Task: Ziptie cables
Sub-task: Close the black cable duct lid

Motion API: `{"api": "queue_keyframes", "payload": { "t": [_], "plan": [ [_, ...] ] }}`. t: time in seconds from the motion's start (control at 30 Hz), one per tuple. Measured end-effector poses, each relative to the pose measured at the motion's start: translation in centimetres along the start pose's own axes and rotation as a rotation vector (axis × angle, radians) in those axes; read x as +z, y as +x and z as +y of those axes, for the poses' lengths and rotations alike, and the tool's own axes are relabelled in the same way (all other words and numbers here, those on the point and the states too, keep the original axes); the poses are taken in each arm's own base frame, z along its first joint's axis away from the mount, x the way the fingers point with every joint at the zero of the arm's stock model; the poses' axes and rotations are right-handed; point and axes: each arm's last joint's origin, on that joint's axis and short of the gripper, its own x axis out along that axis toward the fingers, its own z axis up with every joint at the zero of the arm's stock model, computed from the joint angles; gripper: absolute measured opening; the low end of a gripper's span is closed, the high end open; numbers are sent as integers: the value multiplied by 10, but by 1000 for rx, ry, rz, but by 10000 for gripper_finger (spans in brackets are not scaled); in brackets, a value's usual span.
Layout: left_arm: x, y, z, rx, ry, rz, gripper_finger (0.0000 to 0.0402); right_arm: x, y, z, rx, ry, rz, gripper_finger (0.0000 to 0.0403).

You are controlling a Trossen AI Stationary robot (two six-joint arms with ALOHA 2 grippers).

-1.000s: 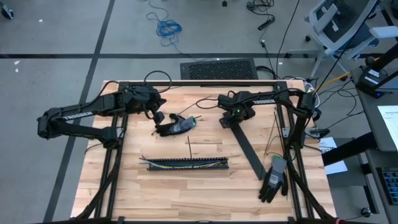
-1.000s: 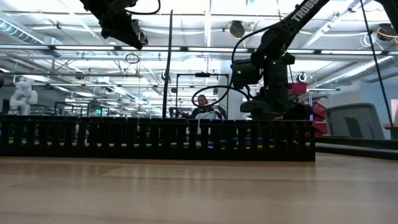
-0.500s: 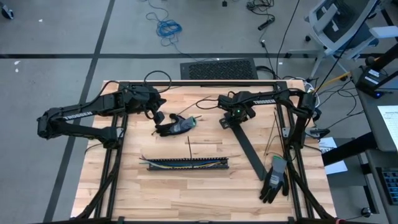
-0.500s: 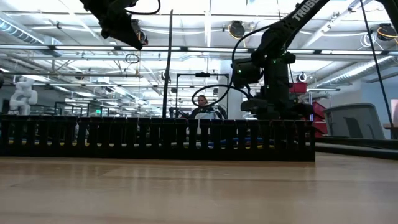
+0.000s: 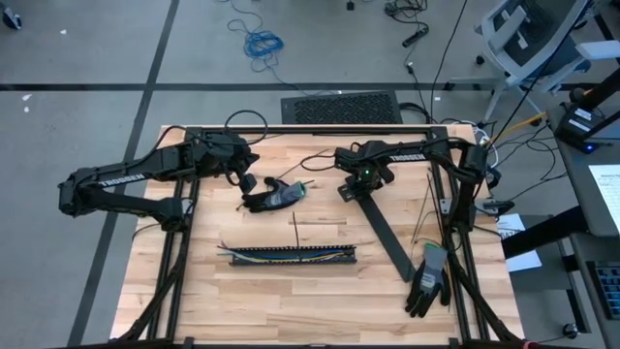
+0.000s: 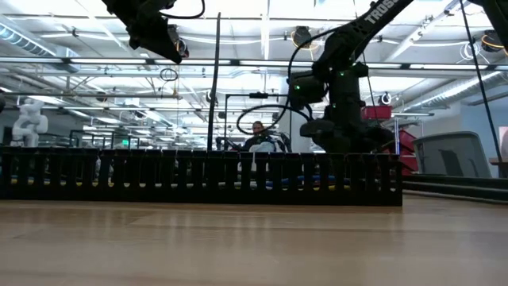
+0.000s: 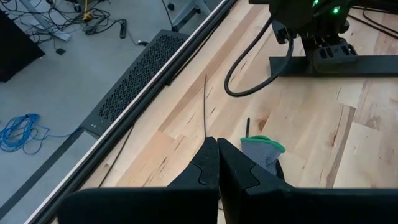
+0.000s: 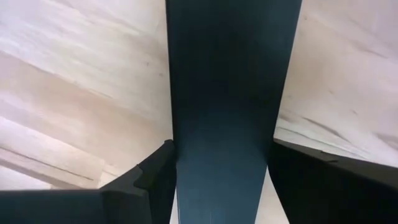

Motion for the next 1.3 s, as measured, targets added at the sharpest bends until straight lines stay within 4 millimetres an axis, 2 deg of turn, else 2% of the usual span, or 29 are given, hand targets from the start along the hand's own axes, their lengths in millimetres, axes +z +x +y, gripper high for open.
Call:
{"api": "queue_keyframes", "payload": {
  "t": [0.47,0.63,0.87,1.07,1.17,1.3],
  "plan": [
    [0,0,0,0,1,0,0,13,-35,15,36,-70,-76,192],
    [0,0,0,0,2,1,0,18,-61,24,65,-138,-118,194],
    [0,0,0,0,2,1,0,18,-108,39,144,-265,-154,195],
    [0,0,0,0,3,5,0,-11,-140,63,170,-447,-126,196],
    [-3,0,0,7,16,26,0,-34,-145,77,161,-539,-80,196],
    [-6,0,2,45,53,63,0,-67,-141,95,131,-677,-29,196]
  ]
}}
